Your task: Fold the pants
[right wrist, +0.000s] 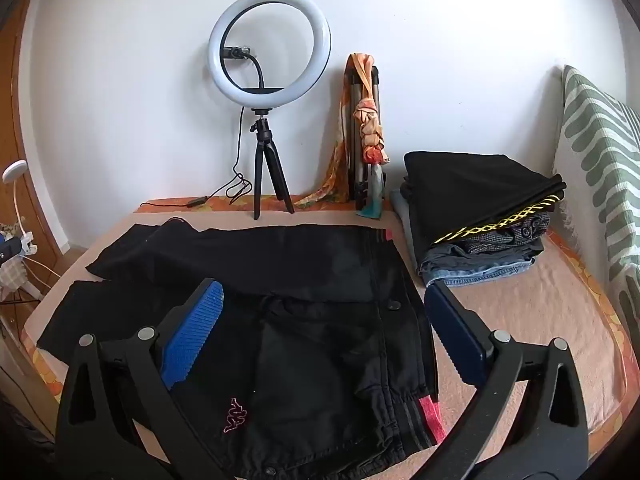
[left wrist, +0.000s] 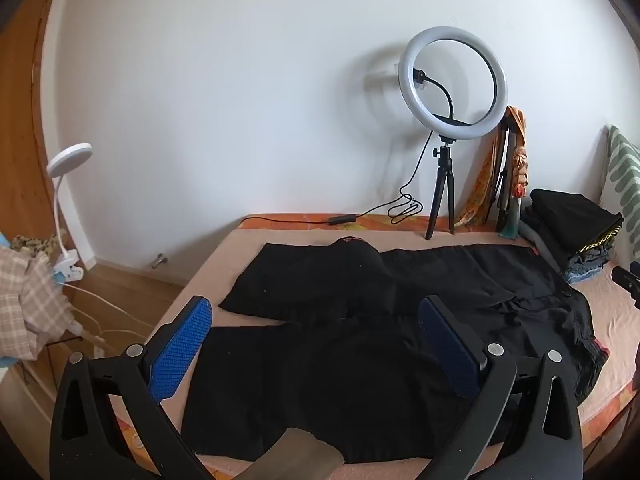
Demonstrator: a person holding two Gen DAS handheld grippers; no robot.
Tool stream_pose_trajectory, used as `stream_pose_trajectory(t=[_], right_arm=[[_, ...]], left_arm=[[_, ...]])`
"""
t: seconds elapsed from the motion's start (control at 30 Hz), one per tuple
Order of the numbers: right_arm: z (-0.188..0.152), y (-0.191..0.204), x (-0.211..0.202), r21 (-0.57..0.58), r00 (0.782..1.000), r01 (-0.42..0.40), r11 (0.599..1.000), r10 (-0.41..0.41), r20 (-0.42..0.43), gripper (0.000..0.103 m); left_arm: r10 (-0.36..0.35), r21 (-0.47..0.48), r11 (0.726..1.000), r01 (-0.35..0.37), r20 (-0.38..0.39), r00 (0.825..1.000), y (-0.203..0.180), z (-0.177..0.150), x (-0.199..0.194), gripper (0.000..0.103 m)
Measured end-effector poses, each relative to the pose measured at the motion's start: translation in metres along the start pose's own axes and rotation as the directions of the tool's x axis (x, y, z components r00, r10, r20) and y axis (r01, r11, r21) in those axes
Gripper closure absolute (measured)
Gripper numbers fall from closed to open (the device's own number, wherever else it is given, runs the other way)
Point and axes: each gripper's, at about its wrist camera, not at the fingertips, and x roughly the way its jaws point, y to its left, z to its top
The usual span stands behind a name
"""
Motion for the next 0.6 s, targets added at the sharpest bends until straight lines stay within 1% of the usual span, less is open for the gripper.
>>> stream_pose_trajectory(t=[0.23, 0.27, 0.3, 0.4, 0.43, 0.57, 0.6], right_arm=[[-0.004, -0.004, -0.003, -0.017, 1.000, -0.006, 1.000, 0.007, 0.023, 0.000], [-0.008, -0.005, 0.004, 0.005, 1.000, -0.001, 1.000, 0.001, 0.009, 0.000], [-0.009, -0.005, 0.002, 0.001, 1.000, -0.001, 1.000, 0.001, 0.009, 0.000], [-0.010, -0.002, -0.003, -0.009, 1.000, -0.001, 1.000, 0.001, 0.012, 0.000], [-0.003, -0.004, 0.001, 0.011, 1.000, 0.000, 1.000, 0.000, -0.001, 0.000], [-0.006, -0.003, 0.001, 0.005, 1.000, 0.002, 1.000, -0.002, -0.003, 0.000], [-0.001, -0.003, -0.001, 0.012, 1.000, 0.003, 1.000, -0.003, -0.005, 0.000]], left_arm=[[-0.002, 0.011, 1.000, 0.002, 0.009, 1.000, 0.004, 0.003, 0.006, 0.000], [-0.003, 0.012, 1.000, 0.003, 0.009, 1.000, 0.006, 0.004, 0.008, 0.000], [0.004, 0.017, 1.000, -0.004, 0.016, 1.000, 0.003, -0.002, 0.003, 0.000], [0.011, 0.023, 1.000, -0.012, 0.026, 1.000, 0.000, -0.001, 0.000, 0.000], [0.014, 0.024, 1.000, -0.015, 0.031, 0.999, -0.001, -0.002, -0.001, 0.000], [0.016, 0.019, 1.000, -0.017, 0.038, 0.999, -0.002, -0.001, -0.003, 0.000], [0.015, 0.017, 1.000, -0.015, 0.039, 0.999, -0.001, -0.001, -0.003, 0.000]])
